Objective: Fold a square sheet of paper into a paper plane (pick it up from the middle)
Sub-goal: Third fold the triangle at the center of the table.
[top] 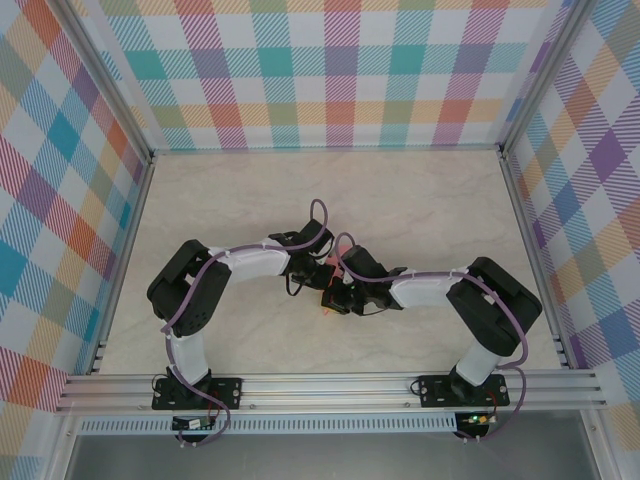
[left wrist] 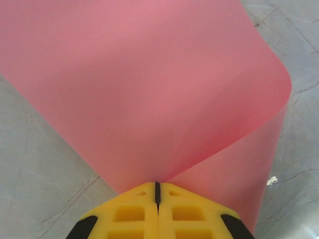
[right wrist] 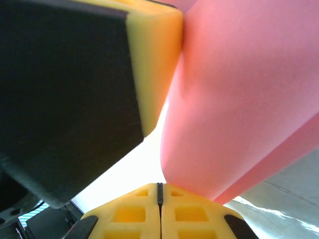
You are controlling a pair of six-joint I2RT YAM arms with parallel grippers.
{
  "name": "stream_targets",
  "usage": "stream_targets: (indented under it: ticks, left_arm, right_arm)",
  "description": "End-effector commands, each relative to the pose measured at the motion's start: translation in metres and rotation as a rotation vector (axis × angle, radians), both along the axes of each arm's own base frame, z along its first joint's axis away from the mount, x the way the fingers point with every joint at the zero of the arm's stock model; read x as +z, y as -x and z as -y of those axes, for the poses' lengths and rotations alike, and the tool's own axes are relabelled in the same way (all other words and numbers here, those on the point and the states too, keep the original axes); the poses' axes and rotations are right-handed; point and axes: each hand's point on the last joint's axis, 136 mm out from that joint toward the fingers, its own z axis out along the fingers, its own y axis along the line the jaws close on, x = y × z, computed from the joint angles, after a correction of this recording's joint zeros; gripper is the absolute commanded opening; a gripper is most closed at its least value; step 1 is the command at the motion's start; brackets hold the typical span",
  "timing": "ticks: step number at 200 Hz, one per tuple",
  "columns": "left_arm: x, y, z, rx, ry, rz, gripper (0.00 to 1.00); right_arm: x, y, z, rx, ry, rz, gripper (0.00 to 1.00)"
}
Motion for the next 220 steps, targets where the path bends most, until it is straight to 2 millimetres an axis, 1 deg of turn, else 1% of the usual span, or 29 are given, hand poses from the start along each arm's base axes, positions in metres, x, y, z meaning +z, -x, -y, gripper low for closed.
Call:
stream_targets:
  ticks: [1,53,102,116,165,198,207,220]
  left_arm:
    - [-0.017,0.009,-0.008,0.005,-0.029,-0.063,0.01]
    - [-0.019,0.009,-0.009,0.004,-0.035,-0.065,0.02]
    - [-0.021,0.009,-0.008,-0.001,-0.039,-0.069,0.02]
    - [-0.022,0.009,-0.008,-0.001,-0.04,-0.07,0.02]
    - [-0.022,0.008,-0.007,-0.002,-0.041,-0.07,0.01]
    - [-0.023,0.008,-0.009,-0.002,-0.048,-0.071,0.01]
    - [-0.023,0.008,-0.008,-0.001,-0.047,-0.071,0.01]
    - [-0.023,0.008,-0.008,-0.002,-0.047,-0.069,0.01]
  right_arm:
    - [-0.01,0.004,0.005,-0.002,0.029,-0.01,0.06]
    - [-0.021,0.006,0.01,-0.017,0.046,-0.024,0.07]
    - [-0.025,0.007,0.006,-0.009,0.033,-0.032,0.07]
    - [-0.021,0.006,0.005,-0.009,0.027,-0.024,0.07]
    - [0.007,-0.005,0.002,-0.018,-0.02,0.028,0.09]
    - [0.022,-0.018,0.011,-0.033,-0.059,0.072,0.1]
    - [0.022,-0.021,0.014,-0.036,-0.057,0.071,0.1]
    - [0.018,-0.024,0.018,-0.049,-0.051,0.062,0.1]
